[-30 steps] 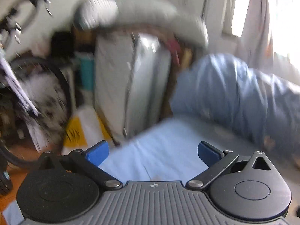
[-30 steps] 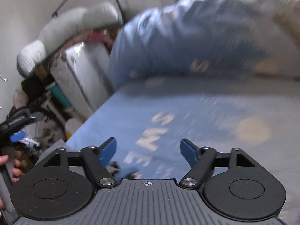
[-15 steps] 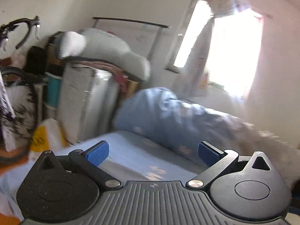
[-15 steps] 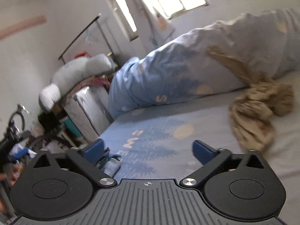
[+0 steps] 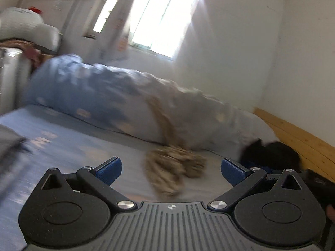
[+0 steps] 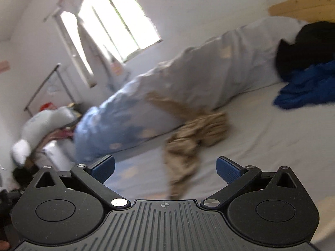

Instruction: Fold clothes

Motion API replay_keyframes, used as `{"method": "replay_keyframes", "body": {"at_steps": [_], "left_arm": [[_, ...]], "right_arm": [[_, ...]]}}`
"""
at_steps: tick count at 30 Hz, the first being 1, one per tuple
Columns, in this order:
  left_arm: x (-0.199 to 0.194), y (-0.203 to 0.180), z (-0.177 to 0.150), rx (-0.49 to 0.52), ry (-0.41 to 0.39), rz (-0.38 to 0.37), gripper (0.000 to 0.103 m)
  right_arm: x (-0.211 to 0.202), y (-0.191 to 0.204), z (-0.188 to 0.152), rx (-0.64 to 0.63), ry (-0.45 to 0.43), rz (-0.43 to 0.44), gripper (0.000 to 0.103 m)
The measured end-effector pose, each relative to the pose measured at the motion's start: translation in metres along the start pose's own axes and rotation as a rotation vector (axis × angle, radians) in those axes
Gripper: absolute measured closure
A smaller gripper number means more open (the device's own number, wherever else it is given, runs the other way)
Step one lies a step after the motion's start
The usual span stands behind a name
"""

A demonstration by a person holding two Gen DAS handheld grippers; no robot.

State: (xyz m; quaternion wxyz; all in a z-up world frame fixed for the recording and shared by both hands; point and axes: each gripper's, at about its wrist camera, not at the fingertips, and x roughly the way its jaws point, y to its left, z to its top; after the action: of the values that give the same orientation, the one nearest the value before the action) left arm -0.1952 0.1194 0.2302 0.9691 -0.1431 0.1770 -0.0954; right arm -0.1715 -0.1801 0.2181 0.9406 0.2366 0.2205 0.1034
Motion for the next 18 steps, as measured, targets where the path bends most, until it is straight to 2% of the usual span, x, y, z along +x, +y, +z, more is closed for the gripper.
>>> {"method": "replay_keyframes", "body": {"at_steps": [5, 8, 10, 14, 18], "left_arm": [[0.053, -0.041, -0.033, 0.032, 0.079, -0.027, 0.0], [0.092, -0.059, -0.049, 0.1, 0.119, -0.016, 0.0], [0.12, -0.067, -0.063, 0.116, 0.149, 0.009, 0.0], [0.172, -0.075, -0.097, 0.121, 0.209, 0.064, 0.0], [0.22, -0.075, -0.133, 0.186, 0.26, 0.111, 0.0]], "right_arm": [[0.007, -0.052, 0.004, -0.046, -0.023, -0.112, 0.0], [0.028, -0.085, 0.0, -0.087, -0.037, -0.195, 0.0], [0.054, -0.107, -0.006, -0.137, -0.006, -0.24, 0.0], [0.104, -0.145, -0.024, -0.227, 0.05, -0.266, 0.0], [0.145, -0.17, -0.043, -0.281, 0.095, -0.278, 0.0]]}}
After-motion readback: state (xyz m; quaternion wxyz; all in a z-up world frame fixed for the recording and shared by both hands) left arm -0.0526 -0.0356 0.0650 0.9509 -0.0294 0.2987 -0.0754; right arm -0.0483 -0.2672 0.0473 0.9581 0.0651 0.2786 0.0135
